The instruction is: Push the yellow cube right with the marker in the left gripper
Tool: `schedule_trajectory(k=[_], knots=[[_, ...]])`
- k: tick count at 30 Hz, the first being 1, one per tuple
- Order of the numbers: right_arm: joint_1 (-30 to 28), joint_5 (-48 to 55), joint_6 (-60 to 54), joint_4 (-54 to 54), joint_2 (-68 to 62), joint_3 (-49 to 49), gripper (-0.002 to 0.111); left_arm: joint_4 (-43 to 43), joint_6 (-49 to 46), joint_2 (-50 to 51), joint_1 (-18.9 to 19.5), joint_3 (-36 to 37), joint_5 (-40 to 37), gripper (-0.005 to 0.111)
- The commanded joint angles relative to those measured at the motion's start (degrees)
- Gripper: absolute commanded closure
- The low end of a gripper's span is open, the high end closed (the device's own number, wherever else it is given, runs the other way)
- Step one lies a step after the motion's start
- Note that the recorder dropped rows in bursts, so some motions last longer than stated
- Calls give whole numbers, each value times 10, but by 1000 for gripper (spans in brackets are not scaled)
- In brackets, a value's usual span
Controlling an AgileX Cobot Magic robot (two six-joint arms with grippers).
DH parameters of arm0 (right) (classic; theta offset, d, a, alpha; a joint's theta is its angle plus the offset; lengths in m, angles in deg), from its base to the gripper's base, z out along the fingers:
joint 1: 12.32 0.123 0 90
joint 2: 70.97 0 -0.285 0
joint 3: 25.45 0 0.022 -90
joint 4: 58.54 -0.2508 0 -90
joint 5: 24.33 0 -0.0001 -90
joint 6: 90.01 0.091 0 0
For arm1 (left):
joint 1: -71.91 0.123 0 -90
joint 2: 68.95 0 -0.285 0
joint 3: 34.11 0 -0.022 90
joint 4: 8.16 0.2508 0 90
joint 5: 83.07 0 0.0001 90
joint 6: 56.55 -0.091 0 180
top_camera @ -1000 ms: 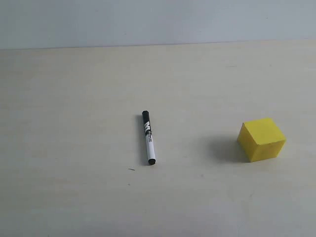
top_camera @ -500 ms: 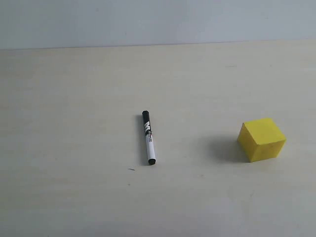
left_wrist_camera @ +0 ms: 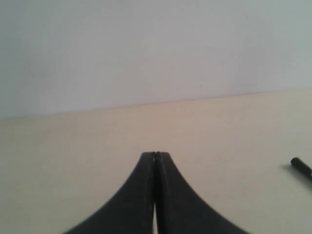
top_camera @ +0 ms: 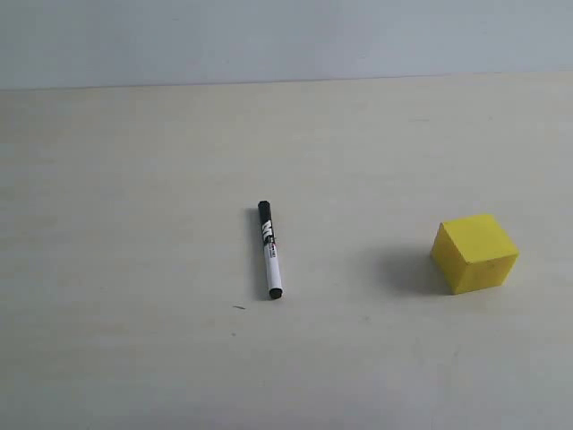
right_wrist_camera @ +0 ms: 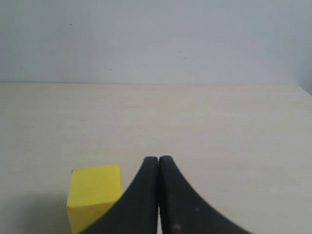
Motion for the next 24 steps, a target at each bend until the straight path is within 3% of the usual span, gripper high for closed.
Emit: schedule_trajectory(k=[1,24], knots=[[2,-7,2,0,4,-3,108,-28,20,-4,1,2,-103,107],[2,-7,2,0,4,-3,108,-28,19,-4,1,2,-103,107]])
